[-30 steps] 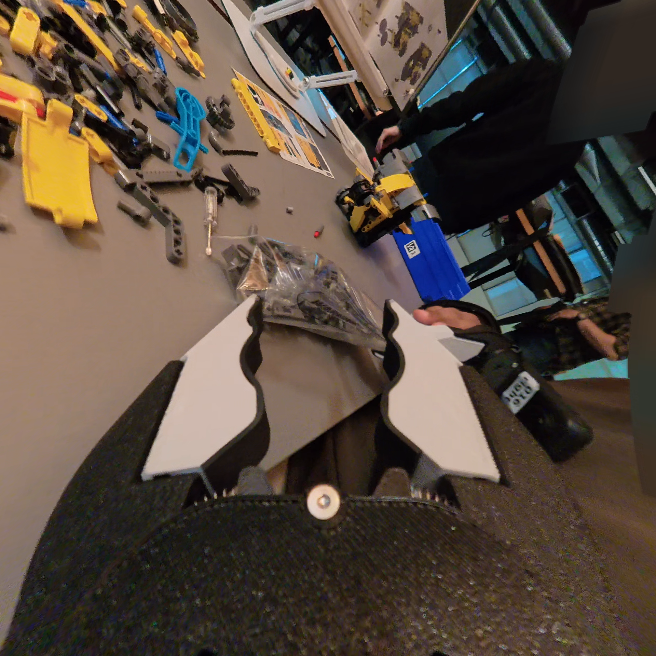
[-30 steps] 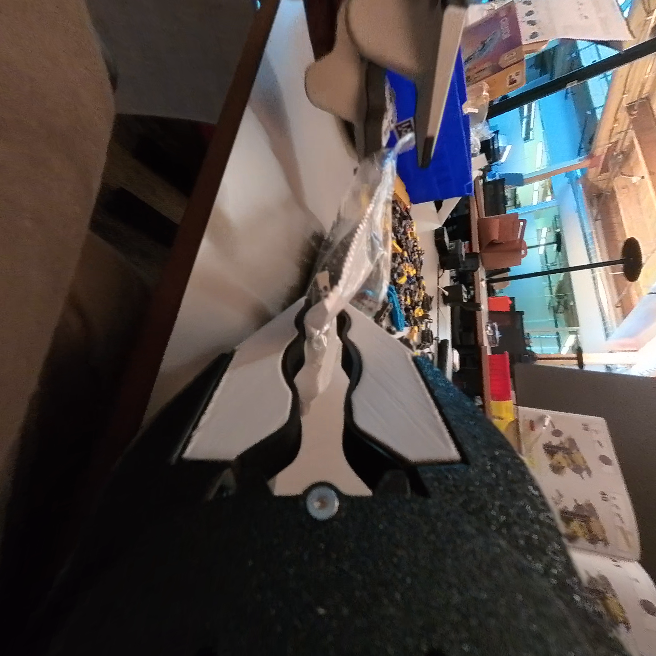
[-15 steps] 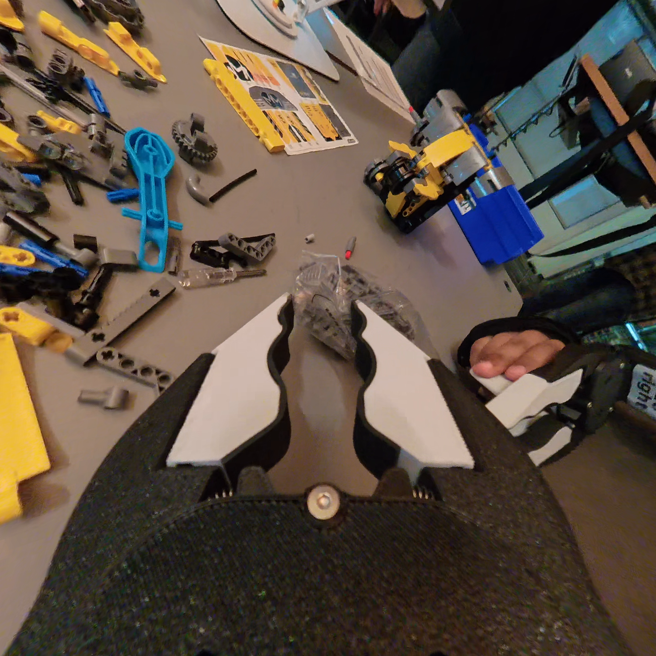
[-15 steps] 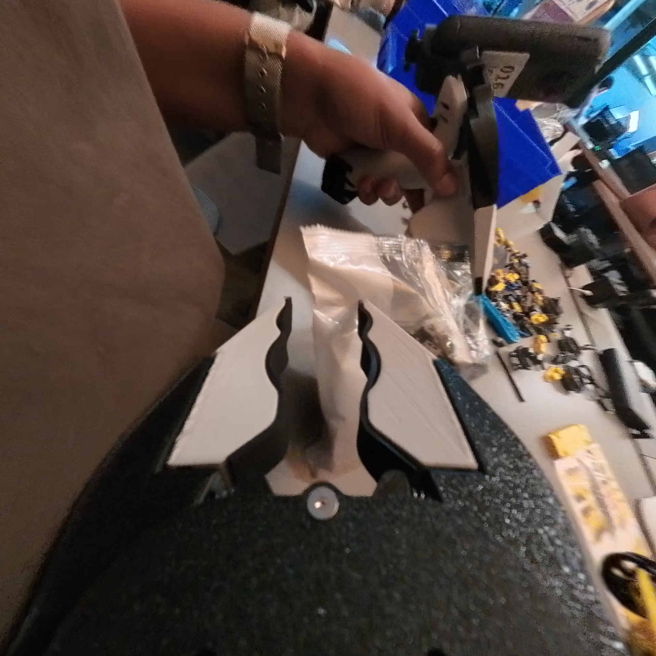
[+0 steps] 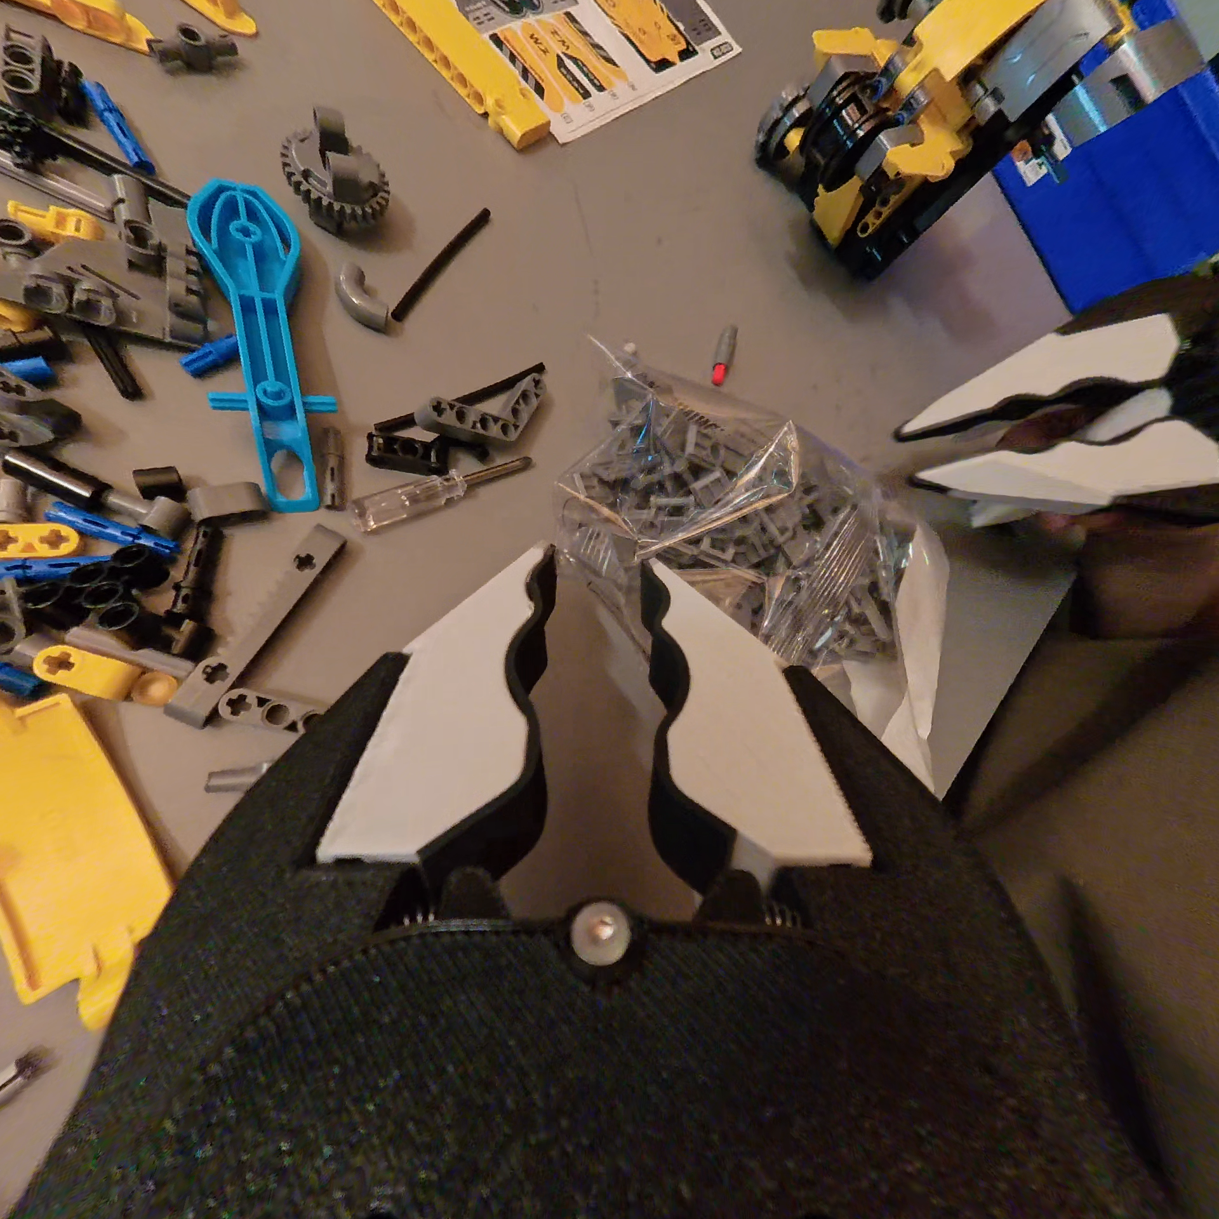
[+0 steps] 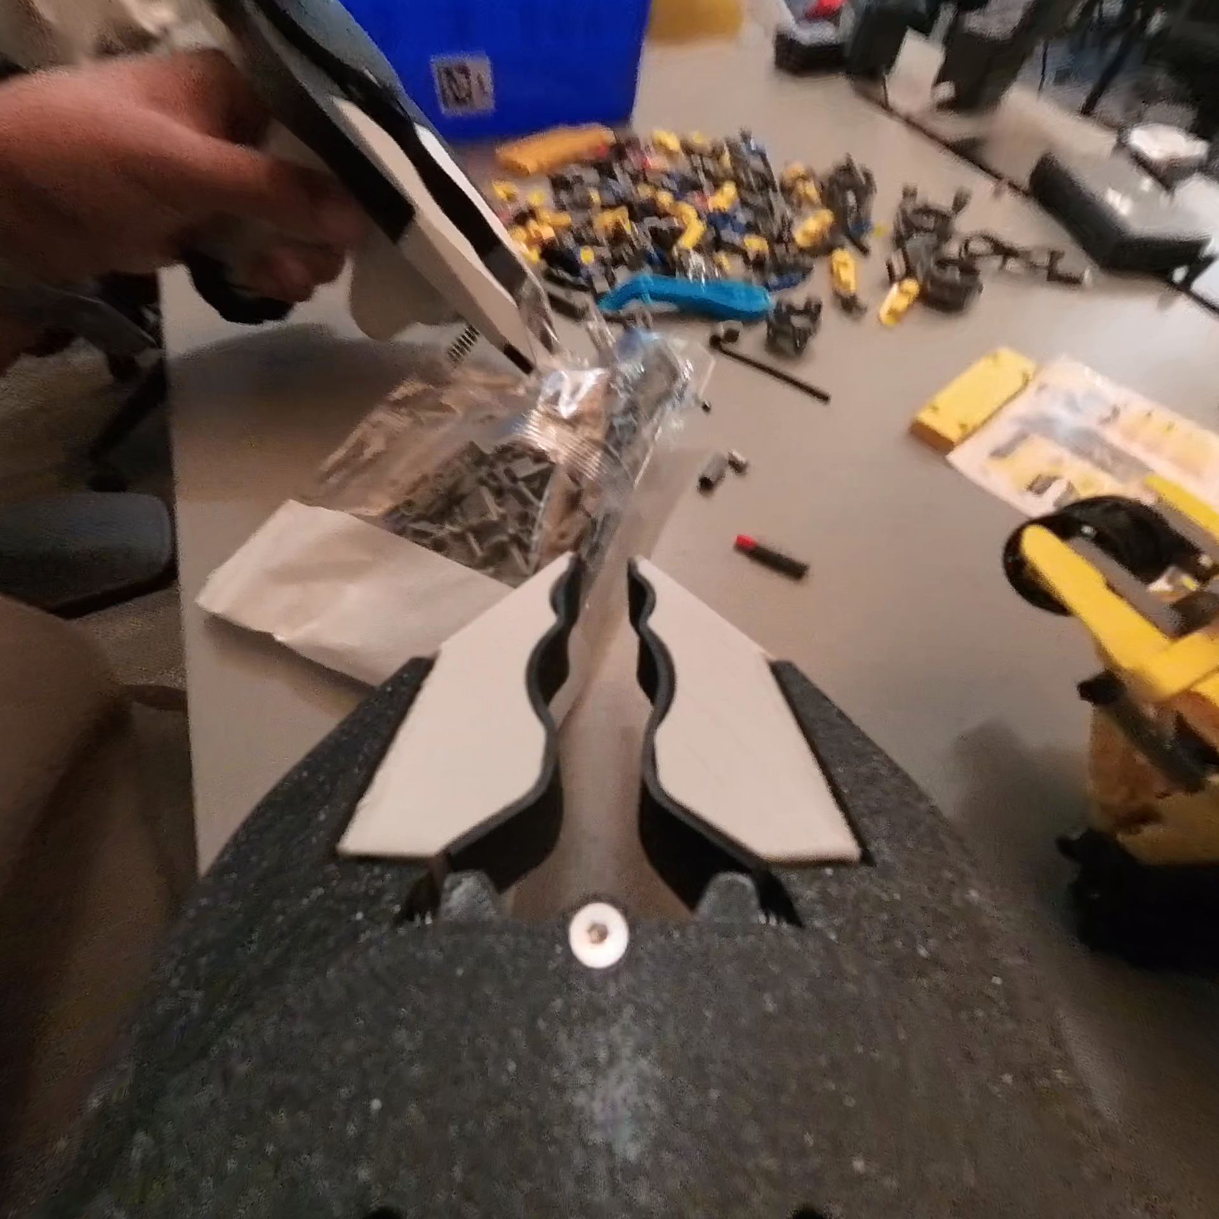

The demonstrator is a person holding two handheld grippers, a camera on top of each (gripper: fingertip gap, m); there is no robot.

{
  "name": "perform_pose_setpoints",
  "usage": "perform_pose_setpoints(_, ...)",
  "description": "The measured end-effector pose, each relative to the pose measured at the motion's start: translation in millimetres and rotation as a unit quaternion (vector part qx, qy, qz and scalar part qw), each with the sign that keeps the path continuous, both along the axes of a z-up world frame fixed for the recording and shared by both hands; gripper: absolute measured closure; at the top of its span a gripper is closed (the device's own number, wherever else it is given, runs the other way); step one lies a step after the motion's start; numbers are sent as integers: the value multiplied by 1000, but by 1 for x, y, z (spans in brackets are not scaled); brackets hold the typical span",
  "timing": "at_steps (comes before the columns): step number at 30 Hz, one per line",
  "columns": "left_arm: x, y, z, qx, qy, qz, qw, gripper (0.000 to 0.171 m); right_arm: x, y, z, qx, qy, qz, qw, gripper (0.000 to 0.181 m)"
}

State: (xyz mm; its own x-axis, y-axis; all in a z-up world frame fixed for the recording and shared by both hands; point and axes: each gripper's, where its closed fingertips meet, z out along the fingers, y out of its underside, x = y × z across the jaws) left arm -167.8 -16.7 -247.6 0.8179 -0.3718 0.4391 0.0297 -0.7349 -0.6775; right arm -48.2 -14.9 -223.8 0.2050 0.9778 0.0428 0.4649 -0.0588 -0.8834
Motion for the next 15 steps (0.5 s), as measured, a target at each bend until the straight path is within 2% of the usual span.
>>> perform_pose_setpoints(4,2,0,-1,1,-10,-1,1000,149,-4,3,-6,-19,-17,-4,1000,181)
perform_pose_setpoints(8,4,0,-2,3,-15,-5,1000,148,-9,10,-2,-33,-7,-18,999,181)
perform_pose_setpoints(11,9,0,-3,2,-21,-10,1000,148,-23,-11,-11,-84,-23,27,996,181)
perform_pose_setpoints(13,11,-1,-2,4,-26,-14,1000,147,-24,-16,-24,-106,-60,40,992,181)
perform_pose_setpoints(15,11,-2,-2,5,-19,-14,1000,147,-25,-17,-25,-127,-60,52,989,181)
